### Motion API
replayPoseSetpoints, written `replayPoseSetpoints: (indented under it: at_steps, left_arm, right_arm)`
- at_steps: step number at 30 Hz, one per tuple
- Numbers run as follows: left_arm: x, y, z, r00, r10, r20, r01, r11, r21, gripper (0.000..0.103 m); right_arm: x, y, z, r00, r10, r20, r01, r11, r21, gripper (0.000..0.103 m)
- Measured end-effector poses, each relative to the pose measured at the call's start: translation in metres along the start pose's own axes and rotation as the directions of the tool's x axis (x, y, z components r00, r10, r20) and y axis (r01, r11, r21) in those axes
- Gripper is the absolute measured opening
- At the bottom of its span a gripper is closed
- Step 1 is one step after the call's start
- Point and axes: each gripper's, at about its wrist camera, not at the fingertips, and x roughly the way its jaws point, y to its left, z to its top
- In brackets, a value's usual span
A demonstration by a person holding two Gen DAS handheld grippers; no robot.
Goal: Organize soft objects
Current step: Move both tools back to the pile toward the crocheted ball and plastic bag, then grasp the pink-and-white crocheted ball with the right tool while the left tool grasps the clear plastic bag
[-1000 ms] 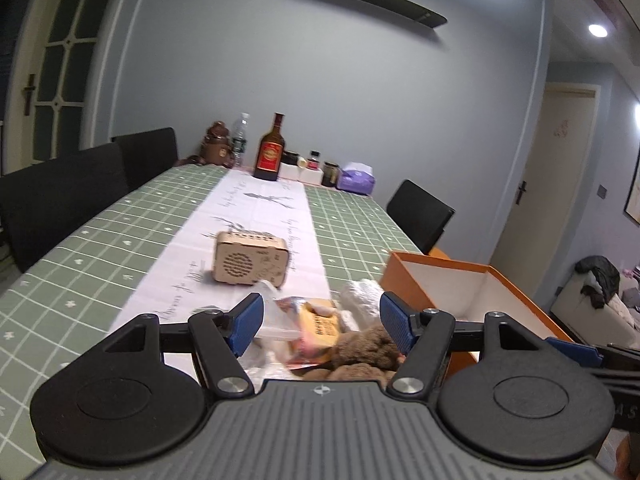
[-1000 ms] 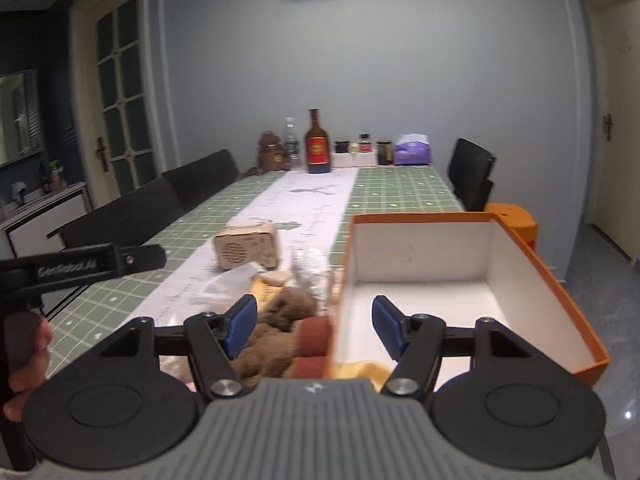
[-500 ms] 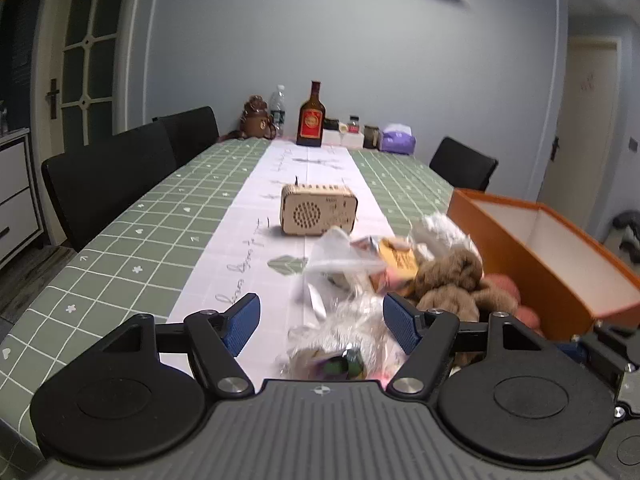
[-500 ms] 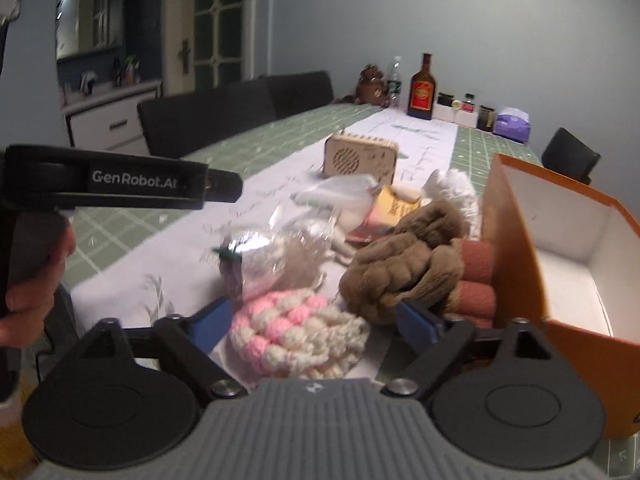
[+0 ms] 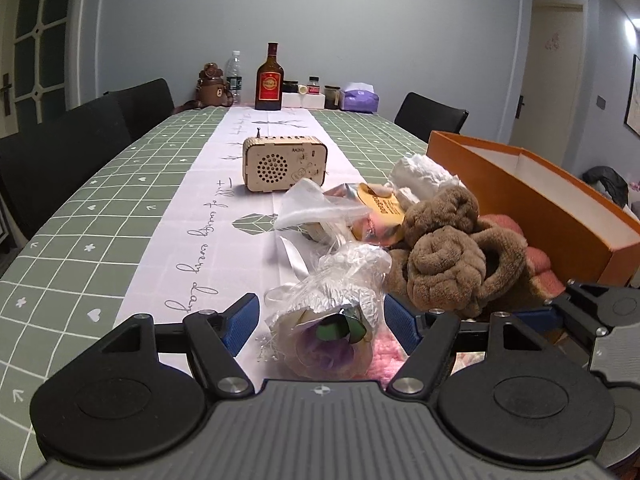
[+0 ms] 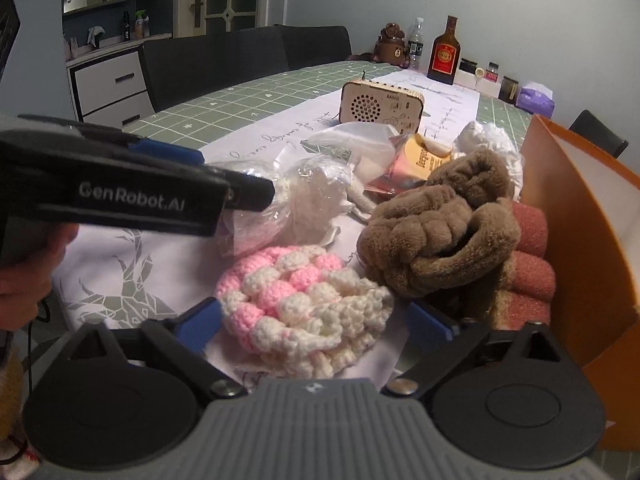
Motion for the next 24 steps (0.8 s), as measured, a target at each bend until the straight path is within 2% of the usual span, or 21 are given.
replayPoseSetpoints:
  at_steps: [2,11,16,17,19,22,24]
  left_arm:
    - [0.006,0.000,0.000,1.000,0.011,-0.005,-0.011,1.000,0.014,0.089]
    - [0.028,0.005,0.001,0.999,0.007,-0.040,-0.007,1.000,-0.003,0.090]
    - [0.032,0.009,-0.004,0.999,-0.031,0.019,0.031,0.999,-0.029,0.090]
    - [0.032,0.010,-0.005,0.999,-0.030,0.031,0.031,0.999,-0.032,0.089]
    - [0.030,0.010,-0.005,0.999,-0.030,0.046,0.031,0.999,-0.034,0.077]
    - [0.029,0.009,-0.005,0.999,-0.025,0.037,0.026,0.999,-0.038,0.065]
    - [0.027,0.008,-0.004,0.999,-0.016,0.040,0.017,0.999,-0.030,0.061]
  right_arm:
    - [0.004,-0.004,0.002,0.999,0.031,0.012,-0.031,0.999,0.005,0.101]
    - [0.012,0.009,0.001,0.998,0.025,0.053,-0.019,0.994,-0.110,0.101]
    - [0.008,0.009,-0.005,0.994,0.010,0.111,-0.001,0.996,-0.086,0.097]
    - [0.007,0.009,-0.006,0.993,0.009,0.115,0.001,0.996,-0.087,0.097]
    - [0.004,0.010,-0.009,0.993,0.007,0.119,0.004,0.996,-0.088,0.094]
    - [0.002,0.009,-0.010,0.993,0.006,0.114,0.003,0.997,-0.077,0.091]
    - [0.001,0.010,-0.010,0.994,0.003,0.105,0.005,0.997,-0.077,0.090]
